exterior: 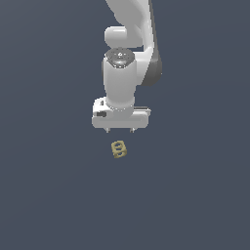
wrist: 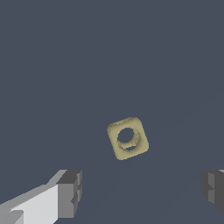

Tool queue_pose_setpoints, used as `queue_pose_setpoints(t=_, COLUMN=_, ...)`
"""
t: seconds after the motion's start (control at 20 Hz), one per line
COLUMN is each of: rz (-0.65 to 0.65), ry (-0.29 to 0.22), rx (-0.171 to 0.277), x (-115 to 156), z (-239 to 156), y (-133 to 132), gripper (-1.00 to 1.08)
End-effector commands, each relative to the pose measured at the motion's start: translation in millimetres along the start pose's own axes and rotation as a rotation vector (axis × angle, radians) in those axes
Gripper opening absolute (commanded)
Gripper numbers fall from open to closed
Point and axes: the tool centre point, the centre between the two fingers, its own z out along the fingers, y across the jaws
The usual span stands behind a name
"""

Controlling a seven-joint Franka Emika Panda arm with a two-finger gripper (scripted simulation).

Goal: Pick up the object and move it to a goal position.

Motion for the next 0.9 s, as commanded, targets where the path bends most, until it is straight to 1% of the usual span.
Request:
queue_pose_setpoints(t=0.0, rz=0.0, ry=-0.005, rx=-0.006, x=-1.7, z=-1.0, y=3.9, gripper=1.0)
queue_pose_setpoints(t=0.45, rz=-0.034, ry=-0.005, rx=-0.003, x=-0.4, z=9.6, y=4.0, gripper=1.0)
queue_pose_setpoints(t=0.85, rz=-0.149, ry=-0.009, rx=0.005, x=0.9, z=45.1, y=7.1, gripper=1.0)
